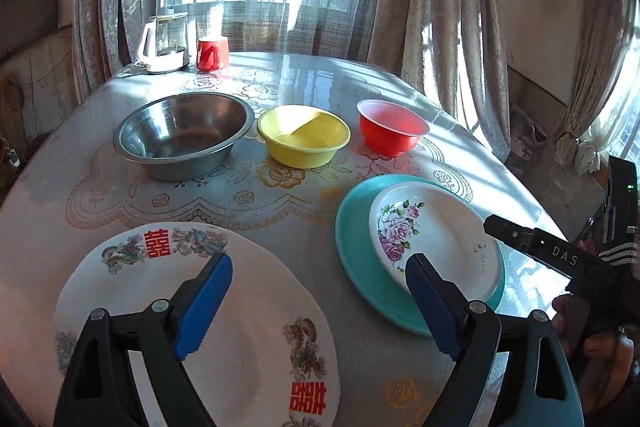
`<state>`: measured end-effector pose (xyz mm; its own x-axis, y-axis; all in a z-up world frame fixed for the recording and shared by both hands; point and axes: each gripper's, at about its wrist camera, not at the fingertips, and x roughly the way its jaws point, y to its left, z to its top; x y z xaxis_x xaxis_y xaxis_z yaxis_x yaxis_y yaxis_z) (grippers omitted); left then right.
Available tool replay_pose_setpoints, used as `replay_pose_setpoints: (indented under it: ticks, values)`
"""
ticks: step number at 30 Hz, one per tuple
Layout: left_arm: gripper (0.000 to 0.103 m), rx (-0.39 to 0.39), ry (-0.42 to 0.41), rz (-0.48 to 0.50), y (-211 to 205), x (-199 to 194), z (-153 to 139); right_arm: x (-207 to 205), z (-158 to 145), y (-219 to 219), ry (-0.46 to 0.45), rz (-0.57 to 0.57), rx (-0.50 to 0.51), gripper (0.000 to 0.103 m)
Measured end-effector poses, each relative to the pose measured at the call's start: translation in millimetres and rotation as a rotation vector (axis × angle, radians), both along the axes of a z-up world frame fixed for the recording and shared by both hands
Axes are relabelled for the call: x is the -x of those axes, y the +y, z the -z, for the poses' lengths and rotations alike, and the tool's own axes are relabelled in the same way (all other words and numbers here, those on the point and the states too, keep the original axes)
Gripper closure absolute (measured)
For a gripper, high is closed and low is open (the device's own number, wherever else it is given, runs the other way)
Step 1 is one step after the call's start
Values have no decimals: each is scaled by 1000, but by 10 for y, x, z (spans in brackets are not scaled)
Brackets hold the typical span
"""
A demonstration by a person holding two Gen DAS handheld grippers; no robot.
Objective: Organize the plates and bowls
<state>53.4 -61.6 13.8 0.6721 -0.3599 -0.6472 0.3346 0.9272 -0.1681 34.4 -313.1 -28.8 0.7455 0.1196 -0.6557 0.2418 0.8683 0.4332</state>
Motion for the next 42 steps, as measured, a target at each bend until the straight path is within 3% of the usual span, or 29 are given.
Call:
replay_pose_setpoints:
  ticks: [6,14,25,30,37,42]
  values:
    - [13,41,17,-3,237,16,-26,63,-154,197,-81,-84,16,48]
    - [13,133,59,-13,619,2,-67,48,-196,570,-91,-246,-1,48]
    - [13,88,40,-143,1178,28,-58,-16,-59,1075,-57,-448,-106,48]
    - [15,95,90,-244,1500,-26,73,-52,24,1297,-27,-524,-158,48]
    - [38,170,134,-280,1812,-22,247,-78,117,1523,15,-596,-203,48]
    - [55,183,144,-257,1886,2,319,-120,214,1609,41,-611,-233,48]
